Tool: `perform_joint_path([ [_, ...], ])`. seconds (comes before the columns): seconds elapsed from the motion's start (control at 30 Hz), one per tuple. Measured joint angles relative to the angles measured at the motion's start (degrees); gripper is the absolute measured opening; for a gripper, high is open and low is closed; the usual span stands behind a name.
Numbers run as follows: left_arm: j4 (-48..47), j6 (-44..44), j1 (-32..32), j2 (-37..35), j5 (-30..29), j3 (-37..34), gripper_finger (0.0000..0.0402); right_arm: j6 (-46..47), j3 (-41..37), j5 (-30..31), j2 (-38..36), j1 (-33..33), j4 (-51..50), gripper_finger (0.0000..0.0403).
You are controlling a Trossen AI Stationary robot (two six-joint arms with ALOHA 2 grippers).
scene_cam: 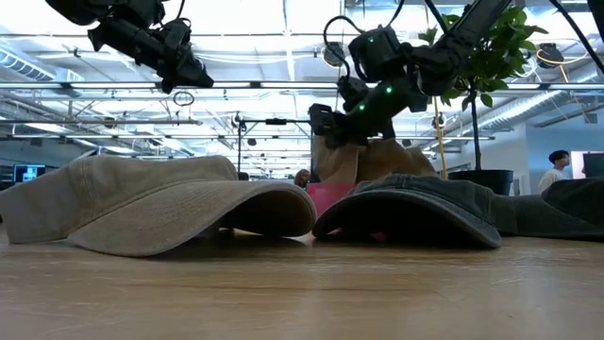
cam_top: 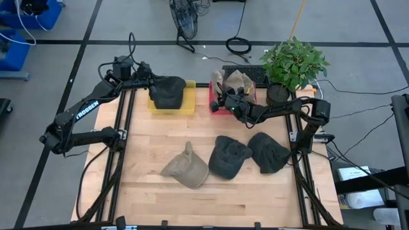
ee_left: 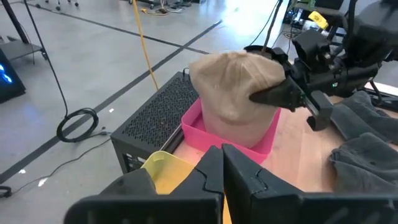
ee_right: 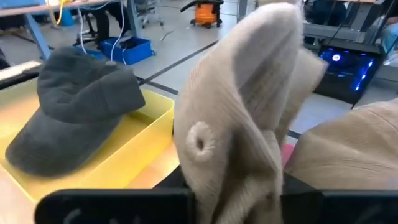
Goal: Pick & Place hat
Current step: Put the brown cap into the red bin
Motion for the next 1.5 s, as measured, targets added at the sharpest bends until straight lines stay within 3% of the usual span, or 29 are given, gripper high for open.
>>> perform_joint_path([
  [0.23,0.0,-1.1,0.0,0.0,0.0,0.0,0.0019,-0.3,0.0,0.1,-2.8,0.2,-4.1,0.0061],
  [0.4,0.0,-1.6,-0.1,0.0,0.6,0.0,0.0004,-0.3,0.0,1.3,-7.0,0.3,-11.4,0.0099],
  [0.63,0.0,-2.0,-0.1,0.0,0.8,0.0,0.0021,1.3,0.0,1.2,-10.9,0.3,-19.2,0.0158],
  [0.83,0.1,-2.6,-0.2,0.0,0.8,0.0,0.0004,2.5,0.0,-4.4,-10.9,0.3,-20.8,0.0190],
  [1.1,0.1,-5.0,-0.2,0.0,0.8,0.0,0.0018,2.2,0.0,3.0,-10.9,0.2,-22.3,0.0177],
  [1.23,0.1,-6.1,-0.2,0.0,0.9,0.0,0.0004,1.0,0.0,1.6,-11.3,0.4,-22.3,0.0164],
  [1.5,0.1,-6.5,-0.2,0.0,0.9,0.0,0.0020,3.8,0.0,-1.5,-16.7,0.4,-25.2,0.0155],
])
